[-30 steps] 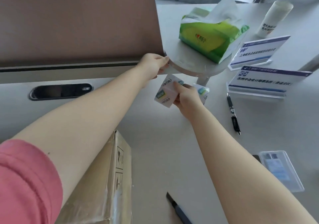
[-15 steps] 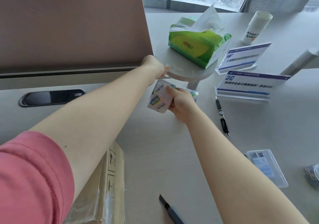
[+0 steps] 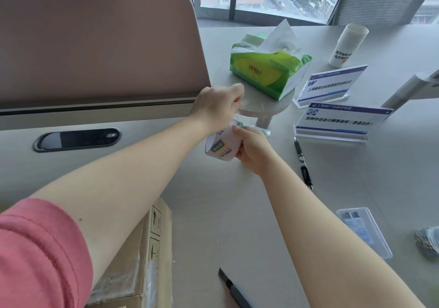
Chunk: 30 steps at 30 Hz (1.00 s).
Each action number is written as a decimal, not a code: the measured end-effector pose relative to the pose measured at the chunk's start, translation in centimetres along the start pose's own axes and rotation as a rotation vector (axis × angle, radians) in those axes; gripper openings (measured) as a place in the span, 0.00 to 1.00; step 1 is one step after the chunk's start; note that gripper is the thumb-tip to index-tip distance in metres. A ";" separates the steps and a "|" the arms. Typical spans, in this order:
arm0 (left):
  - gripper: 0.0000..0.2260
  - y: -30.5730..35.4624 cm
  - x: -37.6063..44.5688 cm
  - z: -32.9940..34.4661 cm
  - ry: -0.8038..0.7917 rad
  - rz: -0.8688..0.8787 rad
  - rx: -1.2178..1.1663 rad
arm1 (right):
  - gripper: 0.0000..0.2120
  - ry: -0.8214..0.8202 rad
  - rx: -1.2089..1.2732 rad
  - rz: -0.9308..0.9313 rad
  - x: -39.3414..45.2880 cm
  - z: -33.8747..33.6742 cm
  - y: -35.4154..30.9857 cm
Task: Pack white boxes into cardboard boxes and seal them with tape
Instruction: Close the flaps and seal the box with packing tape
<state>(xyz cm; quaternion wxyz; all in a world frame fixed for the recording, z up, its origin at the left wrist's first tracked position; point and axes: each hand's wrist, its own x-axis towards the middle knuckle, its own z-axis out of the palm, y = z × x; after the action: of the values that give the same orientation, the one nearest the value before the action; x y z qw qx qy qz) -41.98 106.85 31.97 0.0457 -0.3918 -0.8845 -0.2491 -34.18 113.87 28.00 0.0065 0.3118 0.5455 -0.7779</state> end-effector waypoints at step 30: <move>0.06 -4.7 -15.7 -19.1 0.725 -0.733 -1.264 | 0.13 -0.287 -0.689 -0.474 -13.7 17.5 -2.6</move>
<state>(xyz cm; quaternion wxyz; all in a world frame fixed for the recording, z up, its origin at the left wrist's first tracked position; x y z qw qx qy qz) -36.76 84.56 42.36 0.0151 0.0758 -0.5792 -0.8115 -32.43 95.45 40.65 0.0072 0.0467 0.8231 -0.5659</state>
